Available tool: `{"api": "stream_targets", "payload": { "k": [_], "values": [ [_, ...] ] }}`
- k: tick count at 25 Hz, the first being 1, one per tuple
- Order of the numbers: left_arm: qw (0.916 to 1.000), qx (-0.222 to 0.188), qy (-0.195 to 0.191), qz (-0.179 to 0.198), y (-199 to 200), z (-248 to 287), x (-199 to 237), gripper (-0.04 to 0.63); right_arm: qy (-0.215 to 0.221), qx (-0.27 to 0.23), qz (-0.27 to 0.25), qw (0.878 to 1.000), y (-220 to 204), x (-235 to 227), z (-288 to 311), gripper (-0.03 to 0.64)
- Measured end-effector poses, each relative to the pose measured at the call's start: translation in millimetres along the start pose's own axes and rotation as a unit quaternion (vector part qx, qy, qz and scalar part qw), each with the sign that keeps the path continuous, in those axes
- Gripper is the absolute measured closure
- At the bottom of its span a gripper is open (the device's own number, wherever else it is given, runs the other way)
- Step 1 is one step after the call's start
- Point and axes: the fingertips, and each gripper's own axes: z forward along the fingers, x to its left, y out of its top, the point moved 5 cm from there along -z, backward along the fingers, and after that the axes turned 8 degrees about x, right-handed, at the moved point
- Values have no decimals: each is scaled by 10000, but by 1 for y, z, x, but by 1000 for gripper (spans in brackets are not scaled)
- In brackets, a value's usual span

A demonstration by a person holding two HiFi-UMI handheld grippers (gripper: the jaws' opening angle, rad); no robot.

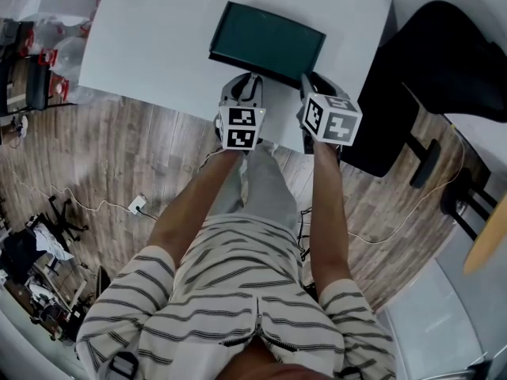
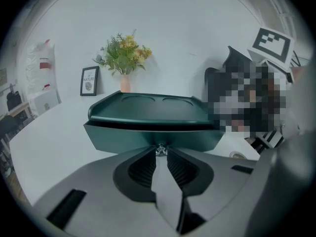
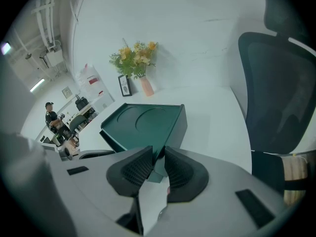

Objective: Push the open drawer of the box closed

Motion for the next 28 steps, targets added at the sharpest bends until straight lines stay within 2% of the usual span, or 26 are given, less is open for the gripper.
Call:
{"api": "stream_targets", "payload": {
  "k": [28],
  "values": [
    [10000,12,-2,0,12,13,3,526,50,94,-1,9999,1,1,1,528]
  ]
}}
